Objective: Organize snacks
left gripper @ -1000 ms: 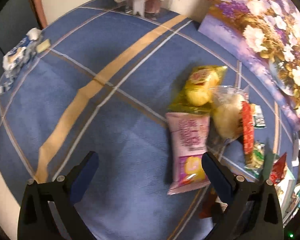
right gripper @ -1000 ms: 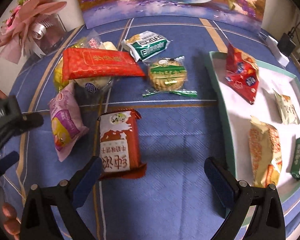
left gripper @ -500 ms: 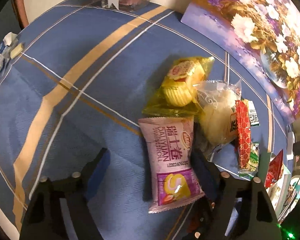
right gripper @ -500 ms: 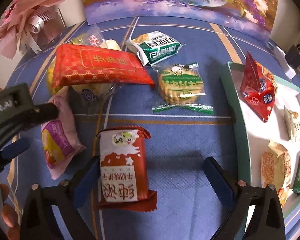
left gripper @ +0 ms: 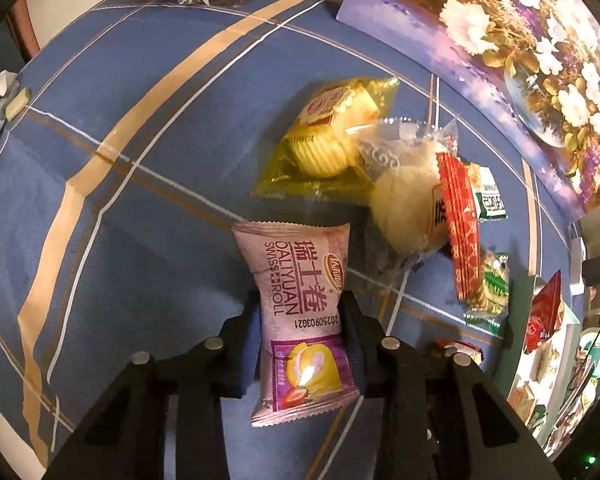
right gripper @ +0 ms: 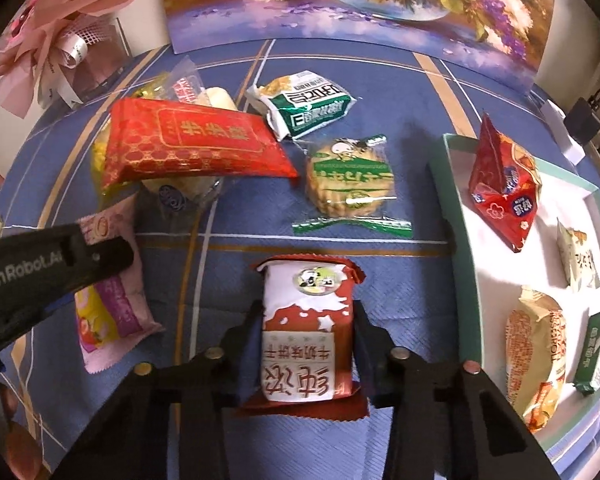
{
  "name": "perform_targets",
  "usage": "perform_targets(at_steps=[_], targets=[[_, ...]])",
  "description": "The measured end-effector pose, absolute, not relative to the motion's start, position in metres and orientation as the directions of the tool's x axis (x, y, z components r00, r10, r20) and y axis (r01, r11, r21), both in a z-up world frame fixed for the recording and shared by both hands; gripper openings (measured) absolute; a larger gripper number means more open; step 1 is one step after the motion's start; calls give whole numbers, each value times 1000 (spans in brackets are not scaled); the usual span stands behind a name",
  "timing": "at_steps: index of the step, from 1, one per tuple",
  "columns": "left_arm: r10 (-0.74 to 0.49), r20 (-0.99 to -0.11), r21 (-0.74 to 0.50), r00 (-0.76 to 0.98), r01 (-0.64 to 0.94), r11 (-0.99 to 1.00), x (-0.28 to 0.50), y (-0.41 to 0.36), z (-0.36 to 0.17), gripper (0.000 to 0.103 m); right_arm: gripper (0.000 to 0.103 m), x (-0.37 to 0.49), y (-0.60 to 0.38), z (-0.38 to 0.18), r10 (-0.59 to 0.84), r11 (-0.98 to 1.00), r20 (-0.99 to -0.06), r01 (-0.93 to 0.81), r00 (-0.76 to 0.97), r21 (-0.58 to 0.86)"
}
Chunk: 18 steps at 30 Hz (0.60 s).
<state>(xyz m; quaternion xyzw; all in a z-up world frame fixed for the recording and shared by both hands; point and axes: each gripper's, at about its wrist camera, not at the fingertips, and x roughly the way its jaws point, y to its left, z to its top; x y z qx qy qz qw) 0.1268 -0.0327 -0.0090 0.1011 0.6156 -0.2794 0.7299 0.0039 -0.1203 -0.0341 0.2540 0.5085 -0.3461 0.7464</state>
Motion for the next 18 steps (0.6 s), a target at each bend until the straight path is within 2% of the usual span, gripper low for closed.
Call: perform_targets(at_steps=[5,18], targets=[[-268,-961,-196,67,520,831,121,-26,-5,39,42,-1,-119,-32,-241,622,-941,782,237,37],[-351,-930,-243,109,532,811,105,-18,41,39,42,-46,-120,16,-267,589,-923,805,278,72]])
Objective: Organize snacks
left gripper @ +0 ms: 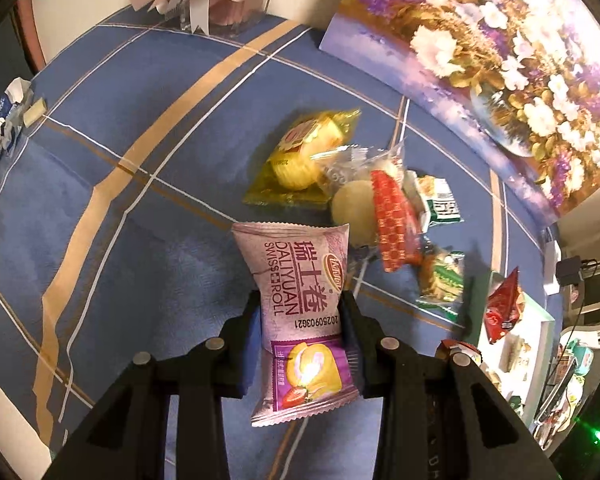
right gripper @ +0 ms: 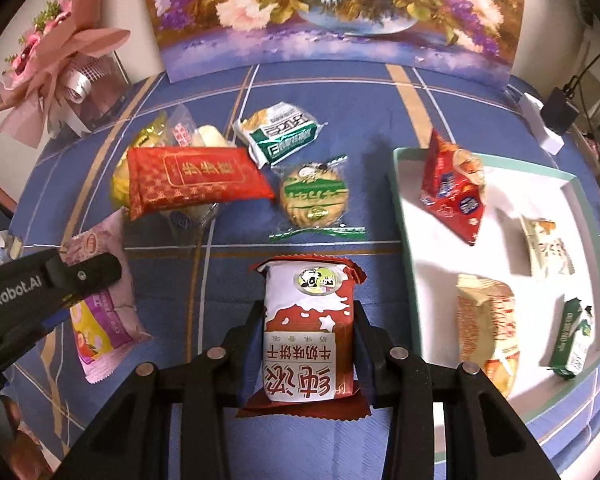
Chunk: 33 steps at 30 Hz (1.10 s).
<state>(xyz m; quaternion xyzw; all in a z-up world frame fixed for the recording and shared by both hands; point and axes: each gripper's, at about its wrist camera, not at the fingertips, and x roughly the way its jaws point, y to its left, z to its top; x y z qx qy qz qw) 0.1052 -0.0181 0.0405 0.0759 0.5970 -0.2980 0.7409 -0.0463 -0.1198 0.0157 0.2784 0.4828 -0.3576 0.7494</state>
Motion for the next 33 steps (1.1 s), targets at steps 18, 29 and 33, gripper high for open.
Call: perform_targets(at_steps=[18,29,33], targets=[[-418,-896,-271,150,562,782,73,-33,76,39,42,-84,-122,59,-331,556,-903,830,276,50],[-440,-885,-266,150,612,745,45,-51,88,39,42,-114,-142,76,-344,492,-900,868,267,69],[-441,-887,-252,136,658,710,22,-66,87,39,42,-129,-155,72,-341,462,-908,885,243,64]])
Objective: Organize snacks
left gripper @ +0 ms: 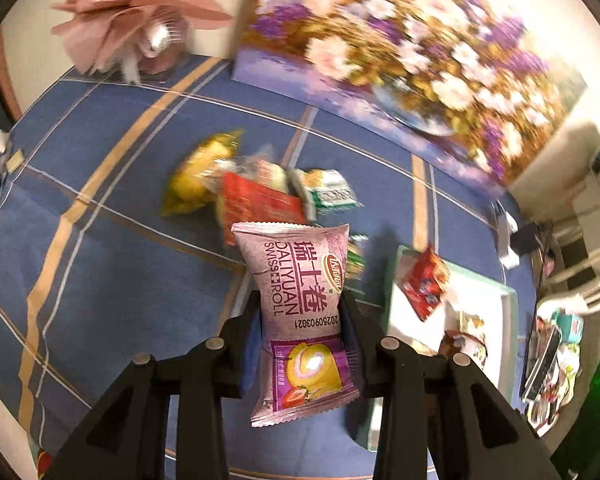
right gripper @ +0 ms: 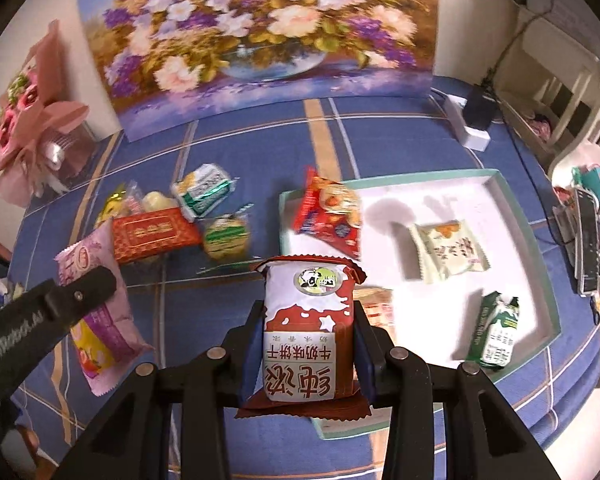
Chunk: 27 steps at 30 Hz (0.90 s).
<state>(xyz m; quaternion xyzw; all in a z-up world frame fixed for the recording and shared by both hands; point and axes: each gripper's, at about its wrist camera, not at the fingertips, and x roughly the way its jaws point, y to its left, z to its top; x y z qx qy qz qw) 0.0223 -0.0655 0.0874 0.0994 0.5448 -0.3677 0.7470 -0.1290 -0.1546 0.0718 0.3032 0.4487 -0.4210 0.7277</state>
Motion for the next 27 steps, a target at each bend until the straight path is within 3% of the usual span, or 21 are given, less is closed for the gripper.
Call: perform_targets(at_steps=[27], targets=[[-451,-892,-228,42,819,526,-78,-124,73,39,42,-255,-228,49,-306,180,-938,977,163,111]])
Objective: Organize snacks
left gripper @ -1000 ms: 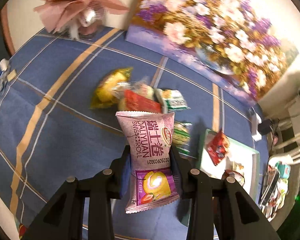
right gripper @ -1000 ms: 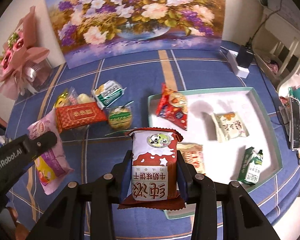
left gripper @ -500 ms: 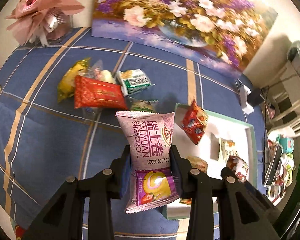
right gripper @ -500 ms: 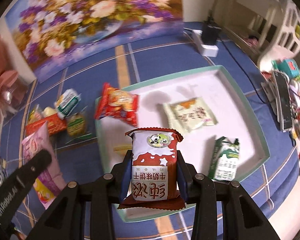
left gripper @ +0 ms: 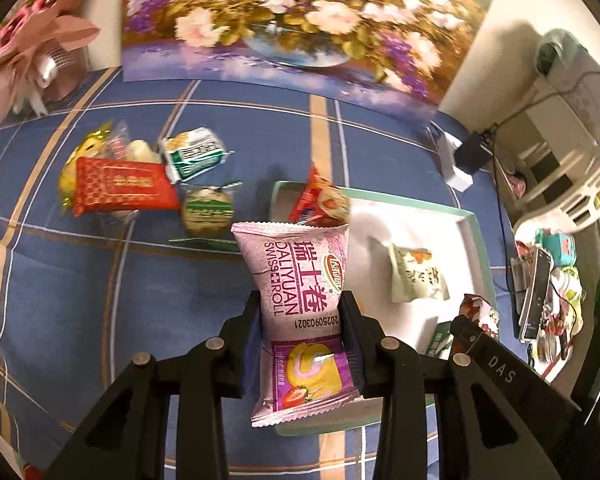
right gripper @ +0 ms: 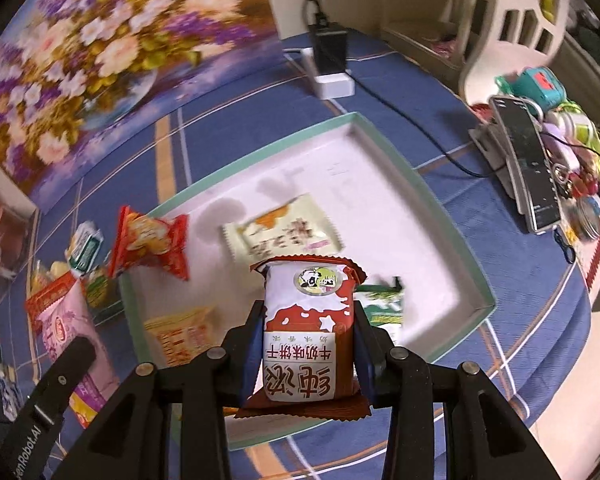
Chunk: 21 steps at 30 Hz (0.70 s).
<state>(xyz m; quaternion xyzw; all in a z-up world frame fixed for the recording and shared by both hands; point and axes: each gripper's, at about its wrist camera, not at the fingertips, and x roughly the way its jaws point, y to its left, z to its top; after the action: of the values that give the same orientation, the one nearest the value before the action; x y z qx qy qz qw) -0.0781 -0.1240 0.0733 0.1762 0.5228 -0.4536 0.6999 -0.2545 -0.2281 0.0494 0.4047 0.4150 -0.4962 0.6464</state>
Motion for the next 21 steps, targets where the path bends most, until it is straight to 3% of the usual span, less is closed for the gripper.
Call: perform_targets(at_steps=[21], targets=[[-474,-879,-181,47,887,425,-111,-180,59,39,42,-267,-253,31,-285,117,-943,983,171,143]])
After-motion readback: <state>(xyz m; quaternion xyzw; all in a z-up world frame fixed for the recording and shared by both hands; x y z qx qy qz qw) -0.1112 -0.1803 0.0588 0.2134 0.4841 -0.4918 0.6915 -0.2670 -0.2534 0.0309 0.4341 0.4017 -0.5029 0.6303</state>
